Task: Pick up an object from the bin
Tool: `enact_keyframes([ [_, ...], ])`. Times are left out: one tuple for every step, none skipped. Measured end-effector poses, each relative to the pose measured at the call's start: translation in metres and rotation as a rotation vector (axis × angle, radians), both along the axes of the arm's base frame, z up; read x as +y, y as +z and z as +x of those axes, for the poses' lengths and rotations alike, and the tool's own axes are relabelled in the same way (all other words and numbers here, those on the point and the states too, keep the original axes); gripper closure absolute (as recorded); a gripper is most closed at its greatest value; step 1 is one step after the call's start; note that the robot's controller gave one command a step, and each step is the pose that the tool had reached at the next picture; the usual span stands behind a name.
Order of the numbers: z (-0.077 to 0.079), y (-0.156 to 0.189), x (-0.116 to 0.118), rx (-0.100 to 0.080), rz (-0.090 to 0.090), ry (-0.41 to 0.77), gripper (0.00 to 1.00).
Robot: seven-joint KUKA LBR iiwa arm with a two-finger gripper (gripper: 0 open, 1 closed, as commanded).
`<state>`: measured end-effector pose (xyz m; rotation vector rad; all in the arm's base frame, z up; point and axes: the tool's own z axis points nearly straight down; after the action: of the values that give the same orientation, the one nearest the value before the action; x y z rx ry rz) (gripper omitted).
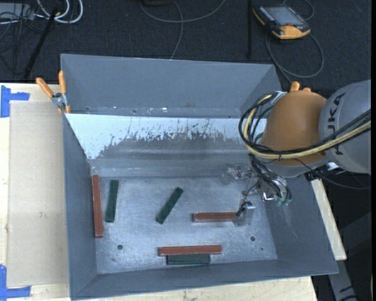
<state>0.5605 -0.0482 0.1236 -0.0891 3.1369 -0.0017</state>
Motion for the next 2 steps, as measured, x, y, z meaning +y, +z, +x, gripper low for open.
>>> enact_keyframes([
  [-0.0145, -0.0557, 0.0084, 0.009, 0.001, -0.271, 0.00],
  [-0.0145, -0.0560, 0.0089, 0.005, 0.001, -0.268, 0.00],
])
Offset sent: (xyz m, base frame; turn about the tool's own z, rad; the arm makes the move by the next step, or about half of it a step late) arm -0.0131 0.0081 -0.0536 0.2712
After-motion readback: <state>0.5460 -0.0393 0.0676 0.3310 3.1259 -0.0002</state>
